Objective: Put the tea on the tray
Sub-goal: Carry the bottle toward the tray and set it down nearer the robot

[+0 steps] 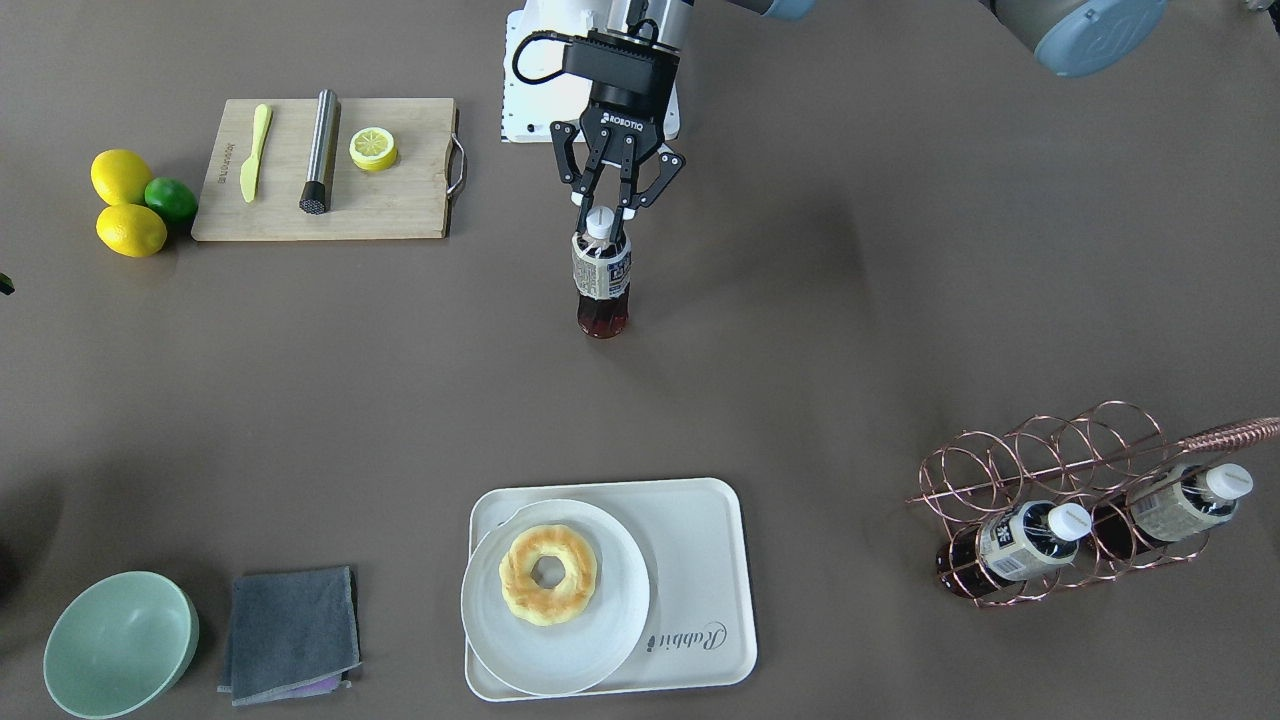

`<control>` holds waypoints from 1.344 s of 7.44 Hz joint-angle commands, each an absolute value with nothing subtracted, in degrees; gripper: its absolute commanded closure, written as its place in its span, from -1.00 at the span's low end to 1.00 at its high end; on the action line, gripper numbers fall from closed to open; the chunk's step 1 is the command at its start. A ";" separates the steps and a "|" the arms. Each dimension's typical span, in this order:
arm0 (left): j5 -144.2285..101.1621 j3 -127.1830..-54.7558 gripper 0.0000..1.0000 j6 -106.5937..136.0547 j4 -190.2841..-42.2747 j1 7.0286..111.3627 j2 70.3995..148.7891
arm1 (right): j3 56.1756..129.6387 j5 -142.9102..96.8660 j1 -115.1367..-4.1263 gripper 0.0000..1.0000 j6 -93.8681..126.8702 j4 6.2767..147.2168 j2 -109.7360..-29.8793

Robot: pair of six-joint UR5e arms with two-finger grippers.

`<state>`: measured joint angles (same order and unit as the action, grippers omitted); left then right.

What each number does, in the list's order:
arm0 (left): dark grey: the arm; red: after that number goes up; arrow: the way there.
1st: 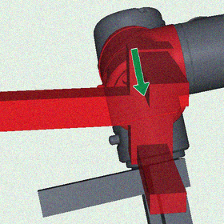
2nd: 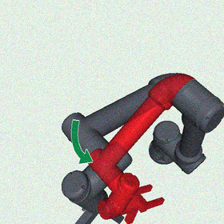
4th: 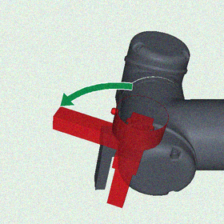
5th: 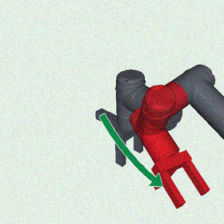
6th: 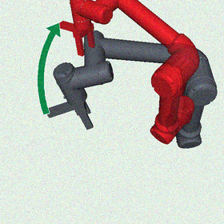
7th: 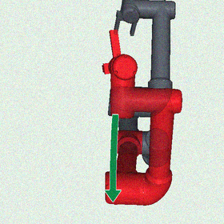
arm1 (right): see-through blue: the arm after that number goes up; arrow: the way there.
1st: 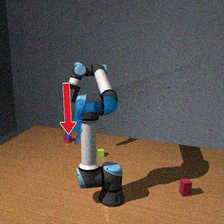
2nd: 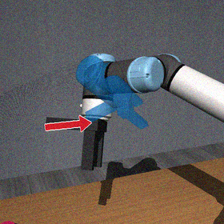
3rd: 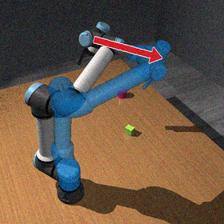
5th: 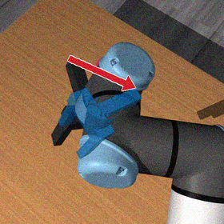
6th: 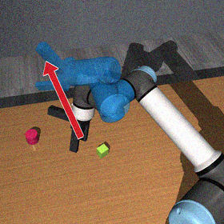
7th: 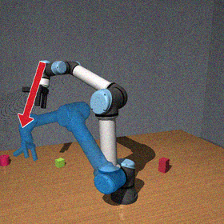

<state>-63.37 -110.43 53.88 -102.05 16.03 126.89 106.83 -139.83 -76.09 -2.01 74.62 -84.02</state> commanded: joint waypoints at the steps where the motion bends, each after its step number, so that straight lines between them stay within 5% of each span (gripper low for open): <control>1: -63.28 -108.47 1.00 53.79 -105.02 16.00 126.74 | 106.70 -139.75 -76.11 -1.00 -2.02 74.62 -84.02; 2: -63.28 -108.46 1.00 53.62 -105.03 16.00 126.74 | 106.61 -139.83 -76.11 -1.00 -2.02 74.62 -84.02; 4: -63.28 -108.72 -0.95 53.26 -105.03 16.08 126.74 | 106.61 -139.75 -76.03 -1.00 -2.02 74.62 -84.02; 7: -64.24 -114.14 -0.96 53.62 -107.13 17.92 124.56 | 107.22 -139.92 -75.94 -1.00 -0.28 74.45 -83.76; 10: -87.54 -116.98 -0.98 53.00 -106.35 32.72 117.80 | 107.58 -139.31 -70.60 -1.00 14.53 69.54 -78.16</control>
<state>-73.74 -115.63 53.42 -106.43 23.52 122.32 107.44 -139.78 -74.18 5.16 72.76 -81.60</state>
